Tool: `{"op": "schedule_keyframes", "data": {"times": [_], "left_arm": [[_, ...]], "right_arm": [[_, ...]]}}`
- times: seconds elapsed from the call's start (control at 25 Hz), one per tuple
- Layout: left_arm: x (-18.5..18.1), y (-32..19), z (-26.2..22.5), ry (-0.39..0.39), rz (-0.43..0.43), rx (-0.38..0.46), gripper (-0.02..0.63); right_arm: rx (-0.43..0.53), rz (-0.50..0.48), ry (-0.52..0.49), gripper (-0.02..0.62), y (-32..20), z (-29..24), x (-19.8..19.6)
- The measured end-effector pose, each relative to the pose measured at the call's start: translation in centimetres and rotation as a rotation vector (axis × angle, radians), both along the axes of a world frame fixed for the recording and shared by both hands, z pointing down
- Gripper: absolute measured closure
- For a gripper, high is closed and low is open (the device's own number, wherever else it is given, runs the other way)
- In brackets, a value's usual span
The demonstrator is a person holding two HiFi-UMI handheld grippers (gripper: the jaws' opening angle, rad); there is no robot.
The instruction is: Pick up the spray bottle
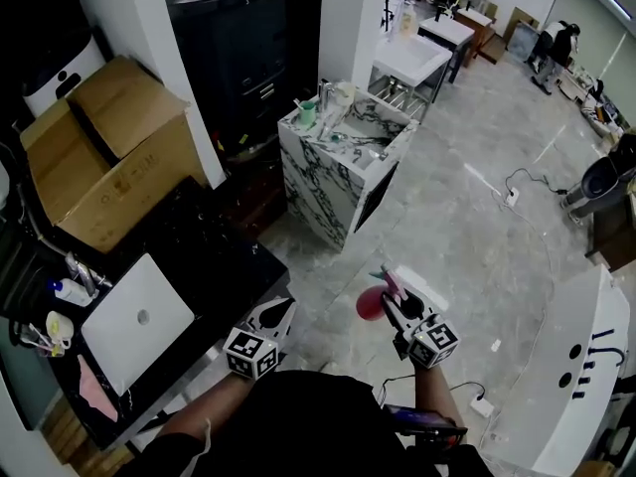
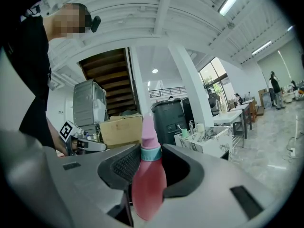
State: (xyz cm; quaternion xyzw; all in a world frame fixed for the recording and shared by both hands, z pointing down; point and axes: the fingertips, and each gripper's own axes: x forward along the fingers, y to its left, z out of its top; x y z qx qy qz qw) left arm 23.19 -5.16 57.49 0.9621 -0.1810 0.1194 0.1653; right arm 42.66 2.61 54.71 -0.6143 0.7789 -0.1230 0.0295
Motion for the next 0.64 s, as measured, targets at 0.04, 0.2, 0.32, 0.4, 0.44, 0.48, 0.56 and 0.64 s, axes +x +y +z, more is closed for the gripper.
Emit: {"op": "schedule_keyframes", "data": {"times": [0.04,0.2,0.32,0.4,0.44,0.48,0.56,0.64], "left_arm": [[0.3,0.3,0.0,0.001,0.000,-0.003,0.598],[1.5,1.6,-0.1,-0.009,0.003,-0.004,0.598],[2.0,2.2,0.0,-0.013,-0.002,0.005,0.598],[2.1,2.7,0.2,-0.025,-0.013,0.009,0.598],[2.2,2.9,0.4,-0.033,-0.017,0.013,0.598],[2.3,3.1,0.4,-0.035,-0.019,0.017,0.598],[2.8,3.5,0.0,-0.024,-0.021,0.024,0.598],[3.4,3.7,-0.6,-0.012,-0.022,0.034,0.598]], "right_arm": [[-0.002,-0.003,-0.004,0.436,0.2,0.2,0.1],[0.000,-0.023,-0.014,0.436,0.9,0.6,0.7],[0.013,-0.045,-0.012,0.436,1.0,0.5,1.1],[0.020,-0.060,-0.018,0.436,1.0,0.4,1.2],[0.023,-0.067,-0.021,0.436,1.1,0.4,1.3],[0.024,-0.074,-0.020,0.436,1.3,0.4,1.4],[0.027,-0.081,-0.017,0.436,1.5,0.3,1.8],[0.031,-0.082,-0.020,0.437,1.7,0.0,2.3]]}}
